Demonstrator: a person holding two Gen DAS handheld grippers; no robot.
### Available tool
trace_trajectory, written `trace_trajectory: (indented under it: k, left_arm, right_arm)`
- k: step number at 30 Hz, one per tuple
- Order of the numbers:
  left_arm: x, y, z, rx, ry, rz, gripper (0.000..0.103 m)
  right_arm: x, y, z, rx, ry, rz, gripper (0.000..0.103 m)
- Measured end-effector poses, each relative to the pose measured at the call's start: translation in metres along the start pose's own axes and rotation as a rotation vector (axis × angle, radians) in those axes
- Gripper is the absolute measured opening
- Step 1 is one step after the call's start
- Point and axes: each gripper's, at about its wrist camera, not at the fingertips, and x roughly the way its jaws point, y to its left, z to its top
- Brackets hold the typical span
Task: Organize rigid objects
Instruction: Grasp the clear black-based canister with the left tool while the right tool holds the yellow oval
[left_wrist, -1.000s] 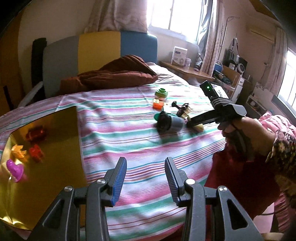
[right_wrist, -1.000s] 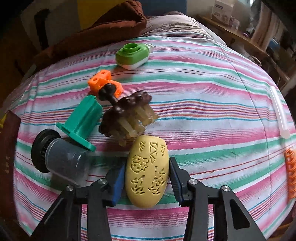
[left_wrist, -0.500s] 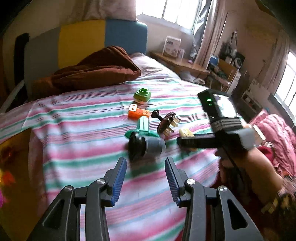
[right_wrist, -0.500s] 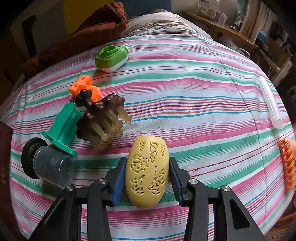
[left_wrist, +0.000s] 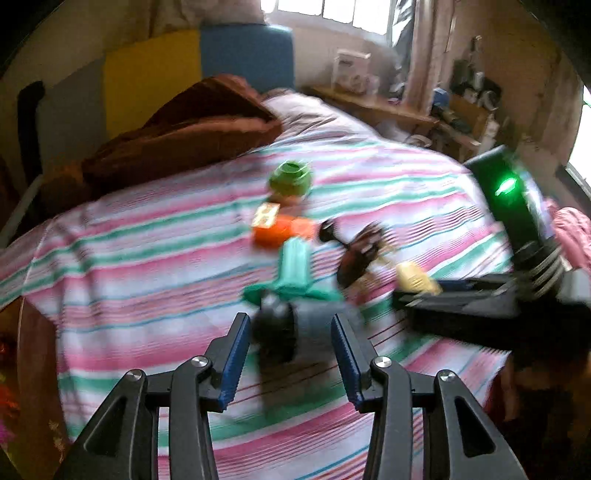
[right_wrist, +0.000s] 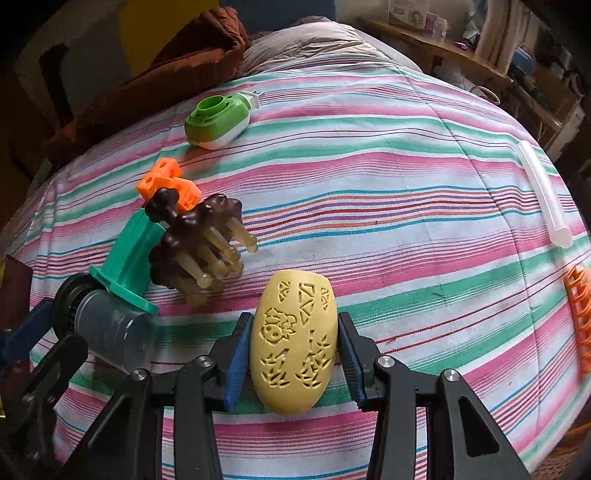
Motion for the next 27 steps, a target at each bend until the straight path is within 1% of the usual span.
trace_trajectory:
  k: [1, 2, 3, 4, 5, 6, 7, 9, 12, 13, 14, 15, 16, 17, 18, 19, 21, 22, 25, 27]
  left_arm:
    - [0.004, 0.009, -0.005, -0.037, 0.019, -0.026, 0.047]
    - [0.007, 0.016, -0.008, -0.065, 0.041, -0.037, 0.047]
    - [0.01, 0.025, -0.014, -0.094, 0.061, -0.017, 0.047]
    - [0.009, 0.03, -0.017, -0.106, 0.058, -0.011, 0.045]
    - [0.005, 0.035, -0.021, -0.112, 0.04, -0.022, 0.045]
    - [0.001, 0.036, -0.023, -0.101, 0.024, -0.03, 0.045]
    - [-0.004, 0.034, -0.024, -0.063, 0.005, -0.022, 0.045]
    - [-0.012, 0.023, -0.023, 0.034, -0.02, 0.011, 0.045]
    - [-0.021, -0.006, -0.013, 0.237, -0.058, 0.041, 0.045]
    - [-0.021, -0.018, -0.008, 0.328, -0.057, 0.039, 0.045]
    - [-0.019, -0.031, -0.005, 0.414, -0.043, 0.032, 0.045]
    - [-0.015, -0.038, -0.002, 0.468, -0.023, 0.026, 0.045]
    - [-0.009, -0.05, 0.001, 0.554, 0.02, 0.016, 0.045]
    - [-0.006, -0.057, 0.0, 0.619, 0.036, 0.016, 0.045]
    - [-0.002, -0.063, -0.001, 0.686, 0.049, 0.02, 0.045]
    - [0.005, -0.07, -0.003, 0.762, 0.078, 0.028, 0.045]
    - [0.015, -0.075, -0.006, 0.876, 0.097, 0.064, 0.045]
    - [0.02, -0.077, -0.007, 0.909, 0.108, 0.076, 0.047]
    - [0.028, -0.077, -0.008, 0.998, 0.104, 0.125, 0.048]
    - [0.028, -0.075, -0.01, 1.024, 0.114, 0.111, 0.053]
  right_arm:
    - [0.0, 0.0, 0.0, -0.001, 0.001, 0.0, 0.046]
    - [0.001, -0.001, 0.001, -0.002, 0.001, -0.001, 0.046]
    - [0.001, -0.001, 0.001, -0.003, 0.001, -0.003, 0.046]
    - [0.001, -0.001, 0.001, -0.003, 0.001, -0.003, 0.046]
    - [0.001, -0.002, 0.001, -0.002, 0.001, -0.003, 0.046]
    - [0.002, -0.001, 0.002, -0.001, 0.001, -0.002, 0.046]
    - [0.002, -0.002, 0.002, 0.001, 0.002, -0.001, 0.046]
    - [0.002, -0.002, 0.002, 0.003, 0.002, 0.0, 0.046]
    - [0.002, -0.002, 0.002, 0.004, 0.002, 0.001, 0.046]
    - [0.002, -0.002, 0.002, 0.007, 0.002, 0.003, 0.046]
    - [0.003, -0.003, 0.002, 0.01, 0.002, 0.006, 0.046]
    - [0.003, -0.003, 0.002, 0.015, 0.002, 0.01, 0.046]
    - [0.003, -0.004, 0.002, 0.022, 0.002, 0.016, 0.046]
    - [0.003, -0.005, 0.003, 0.027, 0.002, 0.021, 0.046]
    - [0.002, -0.006, 0.003, 0.034, 0.002, 0.027, 0.046]
    - [0.002, -0.008, 0.003, 0.04, 0.002, 0.034, 0.046]
    - [0.001, -0.01, 0.004, 0.053, 0.003, 0.046, 0.046]
    - [0.001, -0.012, 0.003, 0.057, 0.003, 0.05, 0.046]
    - [0.0, -0.014, 0.001, 0.071, 0.003, 0.061, 0.046]
    - [0.001, -0.015, 0.002, 0.073, 0.003, 0.062, 0.046]
